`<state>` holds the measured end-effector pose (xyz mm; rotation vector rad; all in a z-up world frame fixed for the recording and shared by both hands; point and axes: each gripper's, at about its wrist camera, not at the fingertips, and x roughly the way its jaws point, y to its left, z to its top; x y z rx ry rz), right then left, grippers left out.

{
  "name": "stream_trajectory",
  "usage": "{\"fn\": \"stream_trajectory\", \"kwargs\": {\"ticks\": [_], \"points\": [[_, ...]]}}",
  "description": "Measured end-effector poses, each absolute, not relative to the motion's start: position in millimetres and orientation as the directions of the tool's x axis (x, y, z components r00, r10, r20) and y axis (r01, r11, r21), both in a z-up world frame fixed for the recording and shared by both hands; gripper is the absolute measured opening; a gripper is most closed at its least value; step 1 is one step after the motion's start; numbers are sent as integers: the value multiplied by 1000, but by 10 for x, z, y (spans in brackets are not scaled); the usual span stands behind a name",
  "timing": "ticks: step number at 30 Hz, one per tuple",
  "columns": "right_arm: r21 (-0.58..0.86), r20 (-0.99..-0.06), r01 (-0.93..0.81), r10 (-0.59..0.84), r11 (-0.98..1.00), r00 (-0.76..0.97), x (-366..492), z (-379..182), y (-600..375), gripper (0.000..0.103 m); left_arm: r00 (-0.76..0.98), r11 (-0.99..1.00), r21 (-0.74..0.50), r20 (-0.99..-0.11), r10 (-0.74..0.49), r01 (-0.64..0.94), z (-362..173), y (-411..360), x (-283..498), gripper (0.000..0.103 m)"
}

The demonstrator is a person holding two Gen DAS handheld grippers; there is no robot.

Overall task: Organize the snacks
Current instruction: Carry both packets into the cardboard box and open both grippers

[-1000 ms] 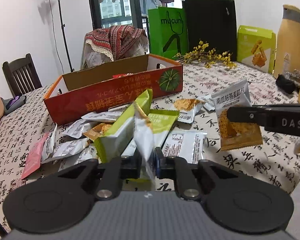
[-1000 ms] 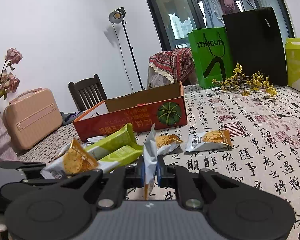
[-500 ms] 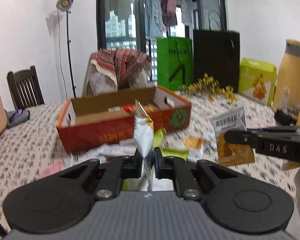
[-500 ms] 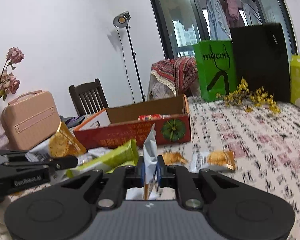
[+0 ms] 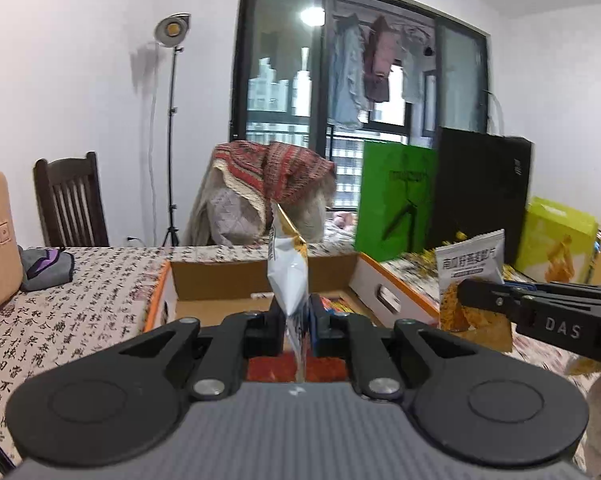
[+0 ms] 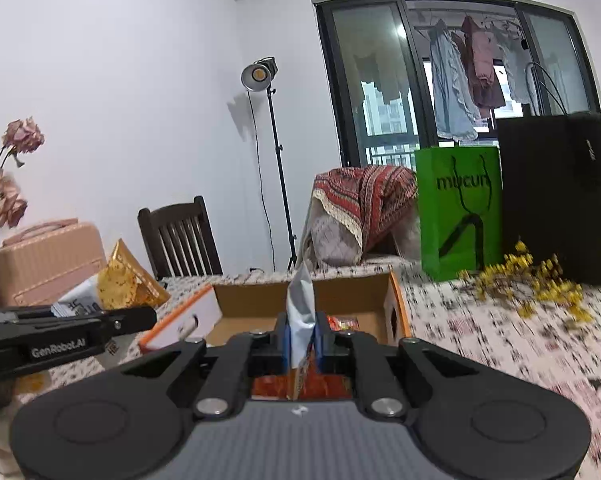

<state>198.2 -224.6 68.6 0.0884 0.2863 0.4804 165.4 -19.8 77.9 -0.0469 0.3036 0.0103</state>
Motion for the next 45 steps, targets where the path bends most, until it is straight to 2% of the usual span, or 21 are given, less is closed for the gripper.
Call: {"fn": "stream_trajectory", "kwargs": {"ticks": [12,20,25,32,35,36,38,41,42,43,44,45], "points": [[168,-288,-432,463,886,838,2822,826,-1818,11,948,988,-96,-307,90,-125,877,78,2391,12],[220,-344,-389,444,895,827,3324,516,-1722,11,910,968,-108,-378,170,-225,609,317,2864,12],[250,-381,-375,446,893,810,3494,204,-1701,11,887,968,-106,-433,162,-228,361,384,3030,12],[226,-409,-386,446,895,796,3535,58,-1666,14,882,972,-91,-446,154,-216,226,396,3067,13],[208,-415,-385,438,899,798,3519,39,-1655,16,883,973,-98,-446,144,-208,188,416,3057,17],[207,-416,-382,434,901,799,3517,36,-1662,19,883,973,-99,-447,145,-210,185,402,3067,21],[217,-412,-379,436,900,800,3521,48,-1696,44,887,971,-100,-436,152,-216,185,396,3041,45],[226,-396,-372,434,900,809,3507,68,-1734,64,901,973,-91,-404,158,-211,204,359,2986,59],[226,-395,-372,434,900,810,3504,71,-1737,68,906,974,-94,-395,155,-207,219,346,2972,64],[224,-393,-372,433,901,811,3496,76,-1739,77,909,973,-97,-385,157,-209,226,343,2953,78],[222,-389,-373,433,901,813,3486,82,-1742,87,914,971,-101,-369,166,-217,240,345,2924,86],[222,-383,-373,432,901,816,3474,94,-1747,91,919,970,-103,-356,172,-221,256,339,2903,87]]}}
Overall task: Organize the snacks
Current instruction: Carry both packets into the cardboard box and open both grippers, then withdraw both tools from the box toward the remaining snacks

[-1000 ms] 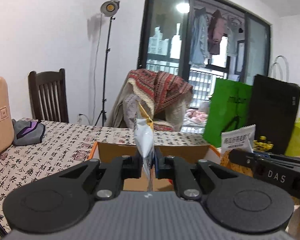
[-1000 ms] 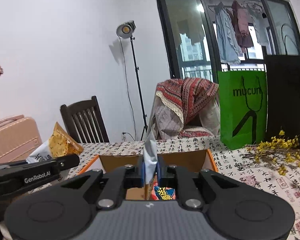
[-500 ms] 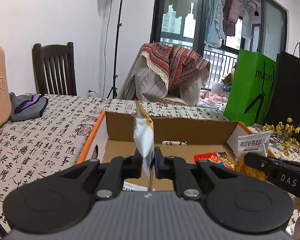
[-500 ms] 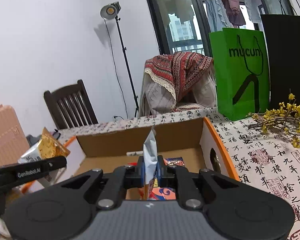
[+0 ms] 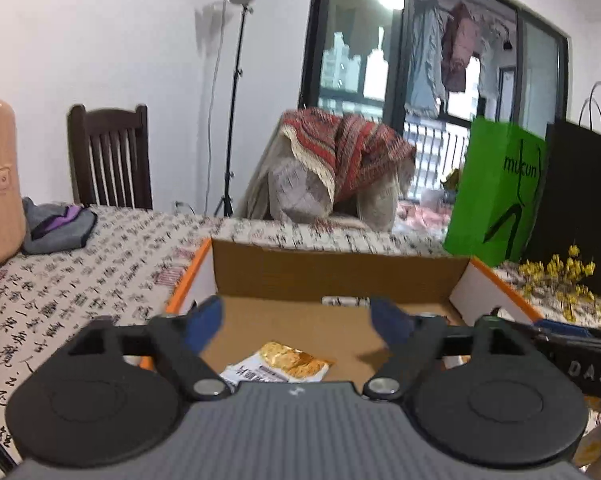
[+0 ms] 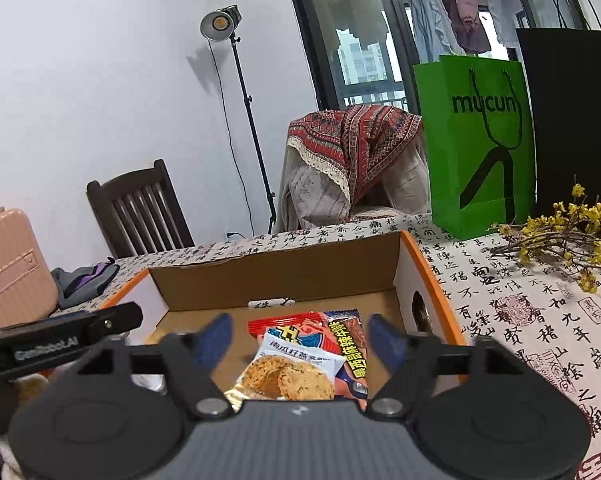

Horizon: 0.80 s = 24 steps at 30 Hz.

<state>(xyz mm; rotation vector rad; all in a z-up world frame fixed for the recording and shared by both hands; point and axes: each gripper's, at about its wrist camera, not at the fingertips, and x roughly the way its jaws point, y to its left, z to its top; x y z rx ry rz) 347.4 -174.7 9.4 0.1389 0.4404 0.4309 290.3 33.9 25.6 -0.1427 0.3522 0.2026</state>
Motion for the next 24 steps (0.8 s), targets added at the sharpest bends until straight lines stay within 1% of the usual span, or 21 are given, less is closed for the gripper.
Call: {"fn": "stream_trajectory", "kwargs": {"ticks": [2,4,11,16,24], "points": [[224,-367,-375,434,900,823,3447,121,-1768,101,925,966,-116,-335,181,-231,292,347,2866,103],[228,-354,-372,433,900,829,3421,142,-1793,103,927,960,-130,-320,198,-250,317,362,2832,103],[224,-354,-364,423,904,834,3399,148,-1805,103,924,954,-166,-336,183,-249,339,425,2828,103],[209,-348,-373,425,904,835,3364,181,-1785,103,929,954,-177,-325,176,-243,368,424,2789,103],[167,-296,-400,432,901,852,3110,514,-1845,103,941,961,-178,-301,154,-214,635,360,2571,103]]}}
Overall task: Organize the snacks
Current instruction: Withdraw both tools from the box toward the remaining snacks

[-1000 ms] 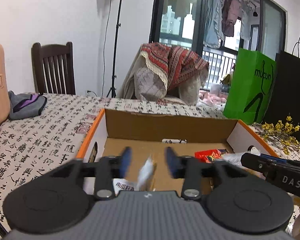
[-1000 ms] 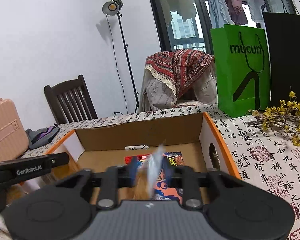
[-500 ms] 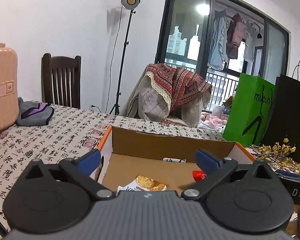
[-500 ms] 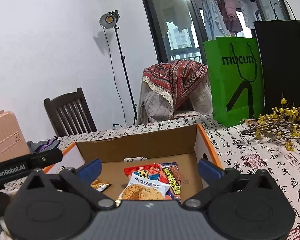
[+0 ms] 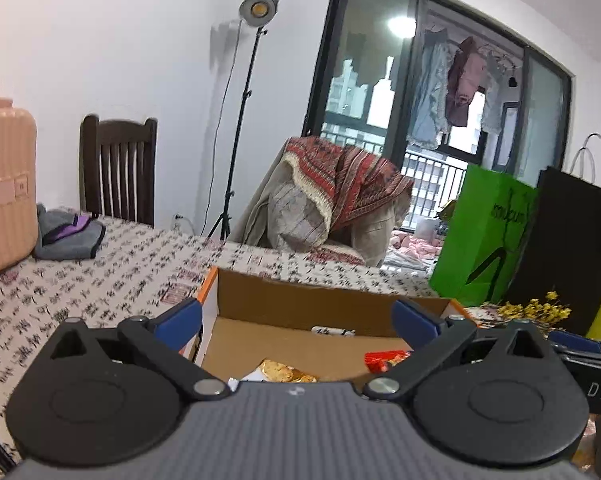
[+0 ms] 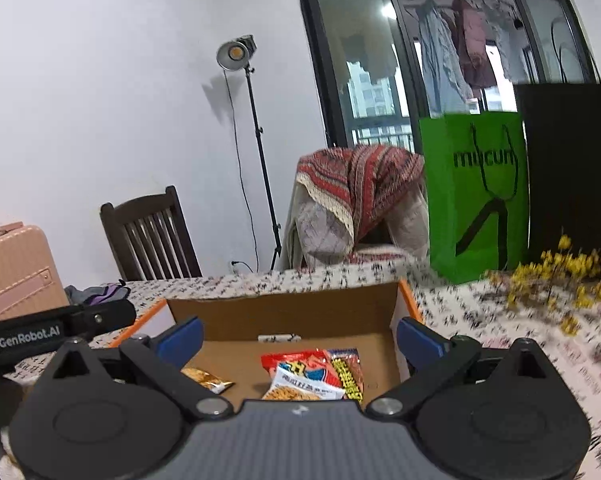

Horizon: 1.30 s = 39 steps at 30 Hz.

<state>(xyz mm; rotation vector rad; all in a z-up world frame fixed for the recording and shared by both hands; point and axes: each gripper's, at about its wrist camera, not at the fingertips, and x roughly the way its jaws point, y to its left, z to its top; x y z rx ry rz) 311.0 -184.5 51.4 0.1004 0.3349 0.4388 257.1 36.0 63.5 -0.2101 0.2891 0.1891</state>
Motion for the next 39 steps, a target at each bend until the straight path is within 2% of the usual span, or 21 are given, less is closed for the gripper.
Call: {"fn": "stream_trajectory", "kwargs": {"ticks": [8,25,39], "points": [[146,-298,-402,427,904,854,2688,700,-1965,103,959,969,-169,-251,133,-178,872,325,2099,103],[140,-410,-385,407,912,816,1808,326,-2232,103,936,981,-146,-345,71,-128,593,356,1297,103],[138,-546,-358,373,923,750,1568,-93,-2308,103,898,985,-136,-438,34,-103,204,322,1023,103]]}}
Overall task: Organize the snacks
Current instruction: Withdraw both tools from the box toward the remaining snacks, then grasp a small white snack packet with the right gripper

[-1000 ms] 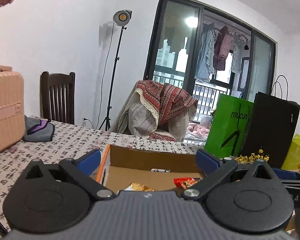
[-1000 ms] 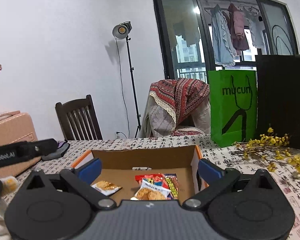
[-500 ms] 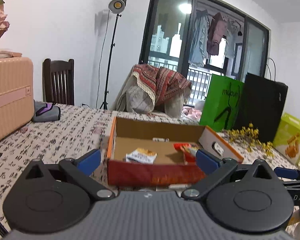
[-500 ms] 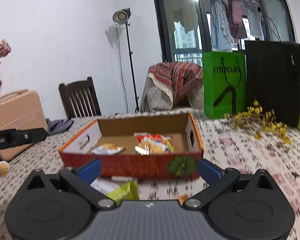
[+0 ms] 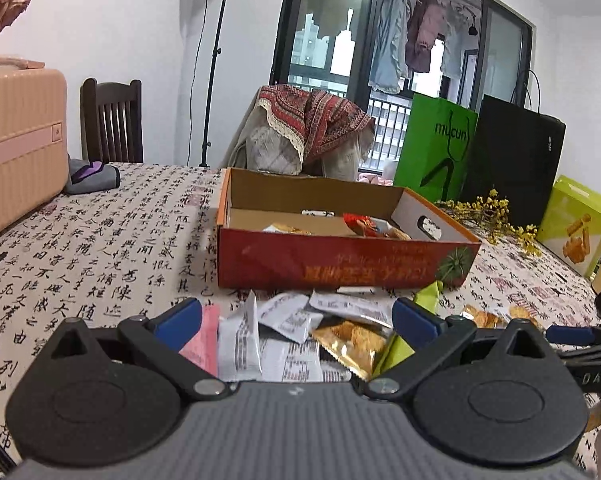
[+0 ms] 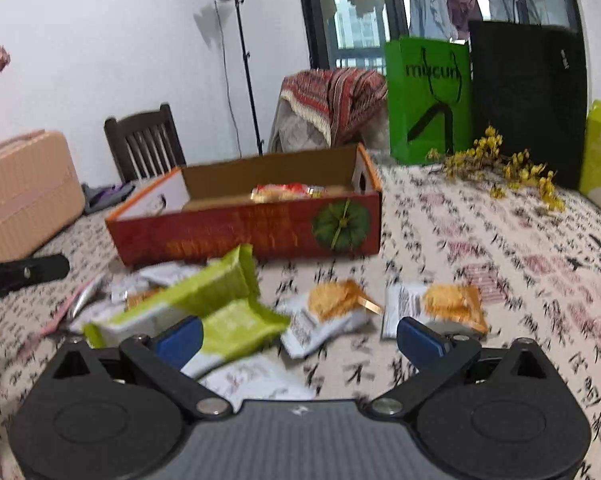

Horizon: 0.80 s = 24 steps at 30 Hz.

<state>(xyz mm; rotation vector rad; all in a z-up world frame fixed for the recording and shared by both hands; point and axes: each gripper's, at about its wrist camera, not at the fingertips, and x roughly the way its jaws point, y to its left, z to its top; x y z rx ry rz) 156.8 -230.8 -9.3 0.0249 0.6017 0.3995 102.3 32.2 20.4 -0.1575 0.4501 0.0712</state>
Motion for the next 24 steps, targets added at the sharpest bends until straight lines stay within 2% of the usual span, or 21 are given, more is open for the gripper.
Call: {"fn": "stream_trajectory", "kwargs": {"ticks": [10,17,18,19,21,22,24], "points": [[57,-662,-383,322,922,677,1531,-373,-1981,103,877,987,-137,-480,11,-87,41,311,977,103],[20,-645,-391,311,920,698,1489,-409,-1906,103,869,985,-147,-496,6,-91,-5,323,974,103],[24,-642,-396,318,918,698,1489,-406,-1912,101,868,985,-147,-496,6,-91,-7,324,969,103],[23,-636,-403,325,915,700,1471,-401,-1919,95,868,985,-146,-497,7,-92,-7,326,968,103],[23,-619,-413,337,911,709,1424,-385,-1937,81,868,985,-145,-496,13,-97,-5,338,962,103],[25,-614,-414,341,910,712,1413,-377,-1947,71,868,984,-146,-496,18,-103,-3,351,959,103],[34,-606,-408,344,912,718,1411,-357,-1990,65,868,982,-147,-495,27,-114,4,372,954,103]]}}
